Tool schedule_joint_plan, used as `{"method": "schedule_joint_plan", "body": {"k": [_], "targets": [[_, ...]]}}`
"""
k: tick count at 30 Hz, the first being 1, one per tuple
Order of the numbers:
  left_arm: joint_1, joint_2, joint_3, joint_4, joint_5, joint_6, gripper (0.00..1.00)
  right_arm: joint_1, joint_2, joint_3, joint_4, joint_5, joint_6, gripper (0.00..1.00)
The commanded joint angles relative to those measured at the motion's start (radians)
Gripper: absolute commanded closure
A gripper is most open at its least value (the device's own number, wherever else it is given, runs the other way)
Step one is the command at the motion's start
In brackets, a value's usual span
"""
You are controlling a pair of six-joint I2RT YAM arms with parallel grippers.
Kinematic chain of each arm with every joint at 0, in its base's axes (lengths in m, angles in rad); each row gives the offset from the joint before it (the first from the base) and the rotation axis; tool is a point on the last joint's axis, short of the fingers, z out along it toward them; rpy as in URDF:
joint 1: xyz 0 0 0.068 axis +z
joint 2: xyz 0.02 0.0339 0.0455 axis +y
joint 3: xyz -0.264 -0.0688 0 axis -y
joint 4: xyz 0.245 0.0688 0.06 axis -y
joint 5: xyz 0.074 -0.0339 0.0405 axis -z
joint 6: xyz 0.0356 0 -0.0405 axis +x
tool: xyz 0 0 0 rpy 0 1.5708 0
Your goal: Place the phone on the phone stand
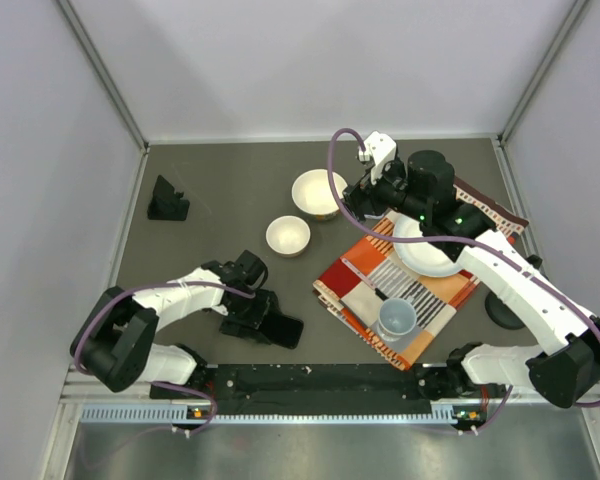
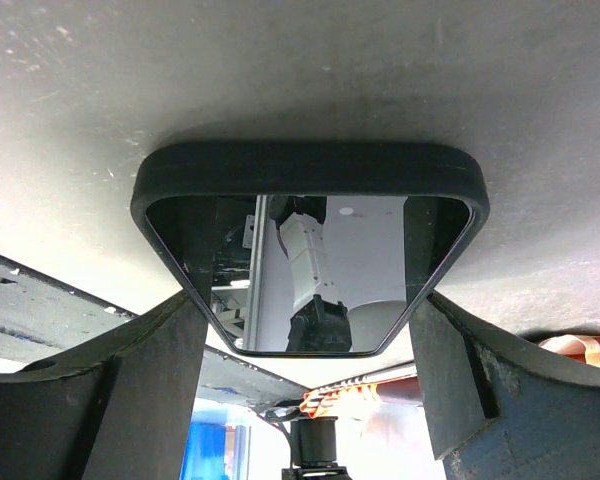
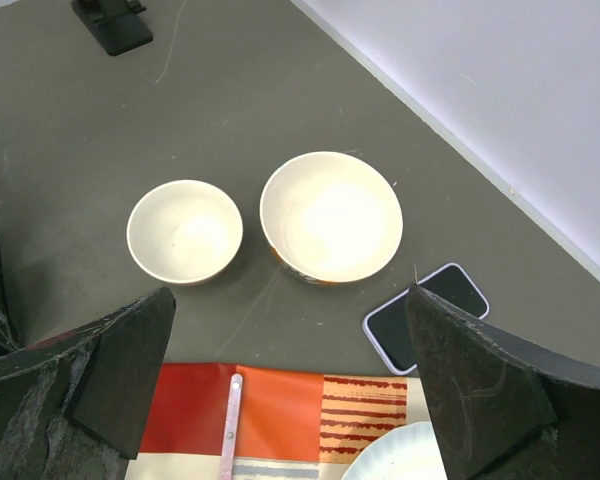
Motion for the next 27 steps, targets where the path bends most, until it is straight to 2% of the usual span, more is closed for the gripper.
{"method": "schedule_joint_plan", "body": {"k": [1, 5, 10, 18, 24, 26, 27], "targets": [[-0.012, 0.043, -0.056, -0.063, -0.141, -0.003, 1.0, 0.012, -0.028, 0.002, 0.025, -0.015, -0.011, 0.01], [-0.012, 0.02, 0.039, -0.164, -0.246, 0.047, 1.0, 0.012, -0.002, 0.017, 0.029, -0.035, 0.012, 0.01], [-0.012, -0.08, 0.114, -0.262, -0.375, 0.095, 1.0, 0.014, 0.053, 0.058, 0.036, -0.069, 0.072, 0.01], [-0.01, -0.267, 0.105, -0.239, -0.483, 0.17, 1.0, 0.012, 0.085, 0.068, 0.081, -0.109, 0.135, 0.01], [-0.007, -0.448, 0.136, -0.155, -0.611, 0.374, 1.0, 0.012, 0.13, 0.062, 0.149, -0.215, 0.17, 0.01], [0.004, -0.505, 0.165, -0.134, -0.63, 0.428, 1.0, 0.015, 0.136, 0.037, 0.207, -0.293, 0.175, 0.01], [0.008, -0.522, 0.178, -0.09, -0.632, 0.507, 1.0, 0.008, 0.137, 0.025, 0.236, -0.325, 0.178, 0.01]]}}
